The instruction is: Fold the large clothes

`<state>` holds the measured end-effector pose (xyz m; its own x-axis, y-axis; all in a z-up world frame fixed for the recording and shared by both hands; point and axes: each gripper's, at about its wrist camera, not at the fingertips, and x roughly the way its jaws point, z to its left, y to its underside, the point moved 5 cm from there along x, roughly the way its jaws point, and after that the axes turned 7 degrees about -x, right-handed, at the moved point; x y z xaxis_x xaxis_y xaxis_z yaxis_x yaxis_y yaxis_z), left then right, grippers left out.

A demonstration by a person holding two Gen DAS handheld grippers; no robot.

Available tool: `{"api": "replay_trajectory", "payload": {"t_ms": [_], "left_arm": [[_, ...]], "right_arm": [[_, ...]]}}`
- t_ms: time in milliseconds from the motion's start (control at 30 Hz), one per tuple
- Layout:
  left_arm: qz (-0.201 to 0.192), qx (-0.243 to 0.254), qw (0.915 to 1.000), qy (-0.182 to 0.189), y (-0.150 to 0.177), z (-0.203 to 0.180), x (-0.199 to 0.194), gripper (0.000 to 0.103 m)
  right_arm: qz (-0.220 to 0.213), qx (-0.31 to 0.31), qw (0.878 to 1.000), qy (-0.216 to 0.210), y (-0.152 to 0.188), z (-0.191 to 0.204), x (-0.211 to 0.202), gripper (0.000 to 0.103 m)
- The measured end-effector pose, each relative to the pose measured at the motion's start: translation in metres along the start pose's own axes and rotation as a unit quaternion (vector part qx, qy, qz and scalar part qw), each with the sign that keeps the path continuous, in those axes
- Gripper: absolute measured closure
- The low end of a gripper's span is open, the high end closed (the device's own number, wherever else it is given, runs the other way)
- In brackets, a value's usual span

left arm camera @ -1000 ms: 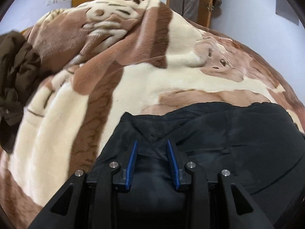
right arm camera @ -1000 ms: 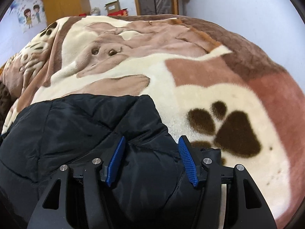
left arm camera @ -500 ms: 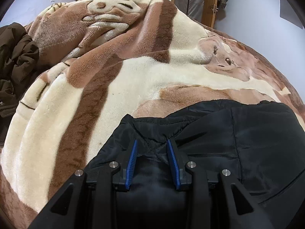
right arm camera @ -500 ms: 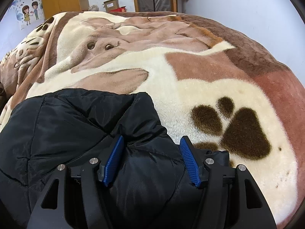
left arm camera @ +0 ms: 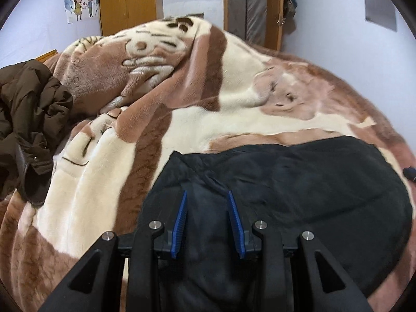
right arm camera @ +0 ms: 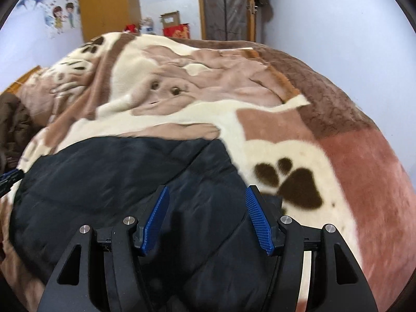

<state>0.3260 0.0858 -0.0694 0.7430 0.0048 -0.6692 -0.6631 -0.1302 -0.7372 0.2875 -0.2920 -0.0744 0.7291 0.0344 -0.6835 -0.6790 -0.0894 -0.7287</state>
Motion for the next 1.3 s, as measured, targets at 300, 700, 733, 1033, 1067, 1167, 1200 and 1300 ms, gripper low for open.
{"api": "replay_trajectory", "payload": {"t_ms": [300, 700, 733, 1033, 1067, 1167, 1200, 1300], "left_arm": [[0.037, 0.007, 0.9989, -0.027, 0.043, 0.001, 0.020, 0.068], [0.045, 0.002, 0.9988, -0.019, 0.048, 0.001, 0.028, 0.068], [0.046, 0.001, 0.9988, -0.018, 0.048, 0.002, 0.030, 0.068], [0.058, 0.002, 0.9981, -0.023, 0.045, 0.002, 0.029, 0.068], [0.060, 0.001, 0.9979, -0.024, 0.042, 0.003, 0.024, 0.068], [0.048, -0.022, 0.9986, -0.008, 0.036, 0.009, 0.000, 0.068], [0.041, -0.024, 0.9989, -0.006, 0.036, 0.012, -0.008, 0.068], [0.029, -0.031, 0.9991, -0.007, 0.041, 0.023, -0.024, 0.068]], "right_arm": [[0.055, 0.002, 0.998, 0.010, 0.033, -0.007, 0.039, 0.042], [0.059, -0.006, 0.998, 0.012, 0.040, -0.005, 0.042, 0.042], [0.060, -0.005, 0.998, 0.010, 0.041, -0.005, 0.044, 0.042], [0.085, -0.002, 0.996, 0.016, 0.035, -0.006, 0.044, 0.042], [0.083, 0.004, 0.996, 0.021, 0.030, -0.008, 0.035, 0.042], [0.047, 0.018, 0.999, 0.018, 0.022, -0.012, 0.004, 0.042], [0.034, 0.021, 0.999, 0.017, 0.022, -0.015, -0.006, 0.041], [0.019, 0.024, 0.999, 0.018, 0.031, -0.019, -0.027, 0.040]]}}
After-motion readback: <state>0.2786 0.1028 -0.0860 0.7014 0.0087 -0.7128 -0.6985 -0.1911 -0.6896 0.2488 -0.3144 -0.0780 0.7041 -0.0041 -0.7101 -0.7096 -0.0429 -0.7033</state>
